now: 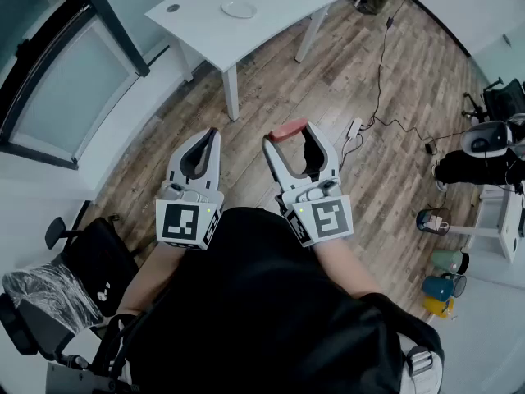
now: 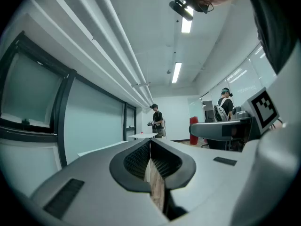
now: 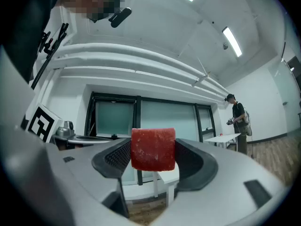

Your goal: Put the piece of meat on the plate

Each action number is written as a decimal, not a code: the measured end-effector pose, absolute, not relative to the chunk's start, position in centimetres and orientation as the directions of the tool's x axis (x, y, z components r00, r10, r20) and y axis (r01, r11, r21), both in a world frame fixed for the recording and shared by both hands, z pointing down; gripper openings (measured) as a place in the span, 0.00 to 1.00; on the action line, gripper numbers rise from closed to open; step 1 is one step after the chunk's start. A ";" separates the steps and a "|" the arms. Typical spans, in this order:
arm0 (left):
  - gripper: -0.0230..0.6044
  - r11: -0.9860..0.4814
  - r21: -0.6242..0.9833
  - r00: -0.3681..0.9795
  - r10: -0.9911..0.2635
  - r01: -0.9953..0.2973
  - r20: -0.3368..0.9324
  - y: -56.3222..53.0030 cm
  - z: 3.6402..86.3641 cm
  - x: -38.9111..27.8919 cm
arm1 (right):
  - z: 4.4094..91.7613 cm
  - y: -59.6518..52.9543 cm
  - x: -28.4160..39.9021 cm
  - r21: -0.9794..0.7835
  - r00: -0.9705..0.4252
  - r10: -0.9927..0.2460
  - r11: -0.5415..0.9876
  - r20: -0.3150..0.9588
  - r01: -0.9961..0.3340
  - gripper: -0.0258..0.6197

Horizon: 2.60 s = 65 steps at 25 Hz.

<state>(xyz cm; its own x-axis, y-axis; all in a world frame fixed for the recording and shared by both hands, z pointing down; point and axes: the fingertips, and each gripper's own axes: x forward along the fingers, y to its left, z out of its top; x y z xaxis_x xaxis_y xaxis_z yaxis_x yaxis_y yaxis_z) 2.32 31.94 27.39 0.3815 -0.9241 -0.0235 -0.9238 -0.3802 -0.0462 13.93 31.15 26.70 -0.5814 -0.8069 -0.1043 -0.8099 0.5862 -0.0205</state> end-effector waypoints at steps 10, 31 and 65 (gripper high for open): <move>0.04 -0.375 -0.021 0.375 -0.927 -0.927 -0.018 30.9 28.0 5.0 | 27.3 30.0 16.9 -0.051 -0.580 -0.809 0.586 -0.095 -0.809 0.49; 0.04 -0.476 0.105 0.484 -0.871 -0.873 0.078 22.3 33.1 4.5 | 30.6 22.8 13.7 -0.096 -0.581 -0.814 0.578 0.005 -0.810 0.49; 0.04 -0.565 0.124 0.573 -0.819 -0.816 0.039 3.0 31.2 -7.5 | 27.2 2.9 2.4 -0.128 -0.539 -0.842 0.537 -0.025 -0.834 0.49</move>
